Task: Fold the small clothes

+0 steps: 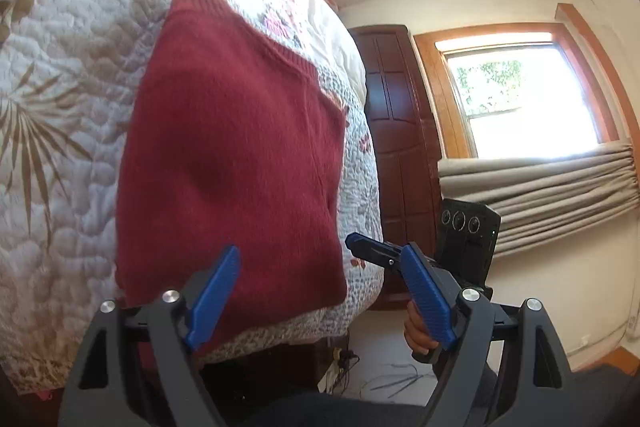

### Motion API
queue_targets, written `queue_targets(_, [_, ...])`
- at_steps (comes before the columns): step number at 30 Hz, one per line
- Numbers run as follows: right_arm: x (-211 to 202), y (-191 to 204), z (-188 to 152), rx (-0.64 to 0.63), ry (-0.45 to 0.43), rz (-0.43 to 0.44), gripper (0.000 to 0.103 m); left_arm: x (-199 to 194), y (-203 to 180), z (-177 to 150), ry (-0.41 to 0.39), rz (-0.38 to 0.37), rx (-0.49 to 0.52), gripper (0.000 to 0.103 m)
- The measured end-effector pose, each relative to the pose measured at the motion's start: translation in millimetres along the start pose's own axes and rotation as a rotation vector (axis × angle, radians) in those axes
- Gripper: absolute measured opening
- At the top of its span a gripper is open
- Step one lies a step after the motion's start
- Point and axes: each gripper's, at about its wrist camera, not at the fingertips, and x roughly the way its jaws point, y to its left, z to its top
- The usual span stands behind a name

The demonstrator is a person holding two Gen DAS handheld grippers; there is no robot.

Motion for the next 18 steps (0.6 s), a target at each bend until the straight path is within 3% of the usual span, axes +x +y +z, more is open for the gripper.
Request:
queue_targets(1, [7,0,-7,0.003,0.018,-0.012,0.017,8,6,-6,0.036,0.014,-0.007,0.083])
queue_targets(2, [15,-4,-12,0.013,0.033,-0.043,0.009,17,16,-12,0.062,0.058,-0.014,0.083])
queue_targets(4, [27,-18,-17,0.071,0.037,-0.081,0.0,32,37,-18,0.092,0.064,-0.061,0.082])
queue_targets(8, [30,-28,-22,0.137,0.017,-0.095,0.0,35,55,-17,0.093,-0.016,-0.13,0.082])
queue_targets(12, [12,-11,-29,0.143,-0.023,-0.105,0.001,25,47,-24,0.115,-0.002,-0.084,0.083])
queue_targets(15, [2,0,-36,0.128,-0.051,-0.122,0.014,12,53,-36,0.089,0.011,-0.099,0.083])
queue_targets(18, [17,-14,-45,0.156,0.004,-0.17,0.012,6,67,-48,0.039,0.009,-0.16,0.083])
